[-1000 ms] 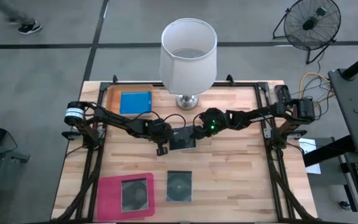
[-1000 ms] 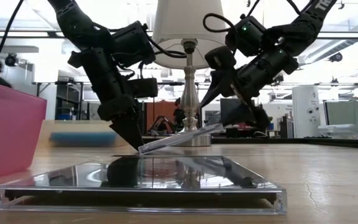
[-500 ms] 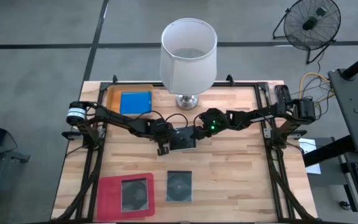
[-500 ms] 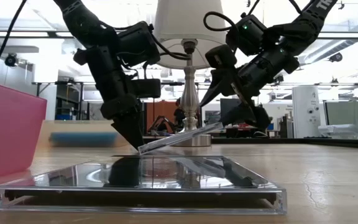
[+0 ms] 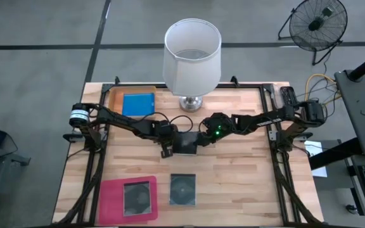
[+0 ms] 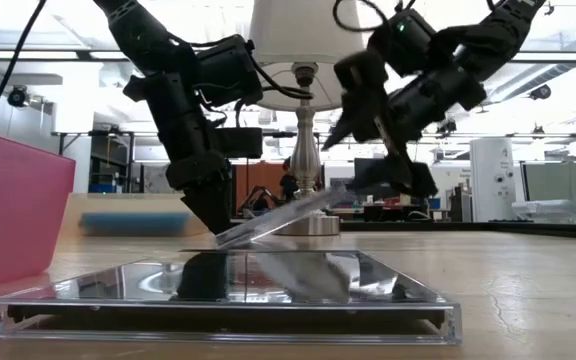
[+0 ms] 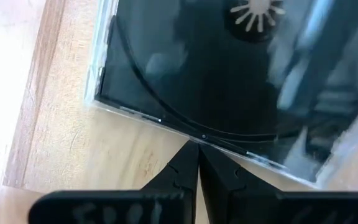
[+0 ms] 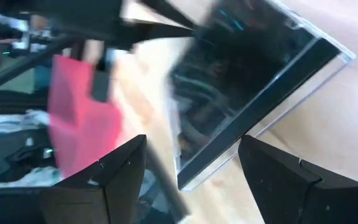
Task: Pick & place jewel cases by type
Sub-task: Put the top black cd case into the pink bin
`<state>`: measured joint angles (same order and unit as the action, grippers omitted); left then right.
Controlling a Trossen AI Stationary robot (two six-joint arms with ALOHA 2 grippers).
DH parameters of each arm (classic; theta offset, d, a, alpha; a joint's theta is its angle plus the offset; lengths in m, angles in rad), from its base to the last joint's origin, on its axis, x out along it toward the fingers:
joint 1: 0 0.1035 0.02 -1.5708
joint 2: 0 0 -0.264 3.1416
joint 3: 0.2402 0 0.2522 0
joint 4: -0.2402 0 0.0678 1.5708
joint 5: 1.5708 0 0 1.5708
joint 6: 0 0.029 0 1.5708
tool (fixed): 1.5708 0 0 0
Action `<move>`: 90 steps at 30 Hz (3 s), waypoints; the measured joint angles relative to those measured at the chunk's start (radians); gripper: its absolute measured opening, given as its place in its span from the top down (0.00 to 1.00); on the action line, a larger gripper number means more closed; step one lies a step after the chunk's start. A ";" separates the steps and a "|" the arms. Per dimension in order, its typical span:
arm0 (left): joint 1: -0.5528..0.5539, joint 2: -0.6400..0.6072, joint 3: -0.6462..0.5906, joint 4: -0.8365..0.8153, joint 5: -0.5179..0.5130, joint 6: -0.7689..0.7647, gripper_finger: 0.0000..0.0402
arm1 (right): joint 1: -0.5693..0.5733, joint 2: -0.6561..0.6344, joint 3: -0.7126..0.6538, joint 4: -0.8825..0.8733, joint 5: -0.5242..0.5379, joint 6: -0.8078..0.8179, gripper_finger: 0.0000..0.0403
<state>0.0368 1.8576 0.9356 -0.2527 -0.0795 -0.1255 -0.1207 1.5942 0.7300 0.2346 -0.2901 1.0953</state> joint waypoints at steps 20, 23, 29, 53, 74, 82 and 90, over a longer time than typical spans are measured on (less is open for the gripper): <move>0.000 0.001 0.001 0.008 0.001 -0.050 1.00 | -0.001 -0.010 0.024 0.014 0.026 -0.031 0.38; 0.000 0.001 0.001 0.008 0.001 -0.056 1.00 | -0.001 -0.009 0.023 0.009 0.032 -0.033 0.39; 0.000 0.001 0.015 -0.010 0.001 -0.059 1.00 | -0.001 -0.009 0.022 0.008 0.039 -0.033 0.41; 0.003 0.001 0.048 0.093 -0.008 -0.090 1.00 | -0.001 -0.009 0.025 0.171 0.026 -0.025 0.42; 0.003 0.005 0.051 0.242 -0.014 -0.187 1.00 | -0.007 0.004 0.021 0.225 0.042 -0.026 0.43; 0.003 0.004 0.050 0.241 -0.016 -0.211 1.00 | -0.007 0.019 0.021 0.243 0.038 -0.024 0.43; 0.005 0.004 0.050 0.241 -0.017 -0.218 1.00 | -0.008 0.021 0.019 0.266 0.038 -0.022 0.43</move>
<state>0.0414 1.8612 0.9852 -0.0119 -0.0970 -0.3435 -0.1291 1.6150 0.7494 0.5007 -0.2520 1.0733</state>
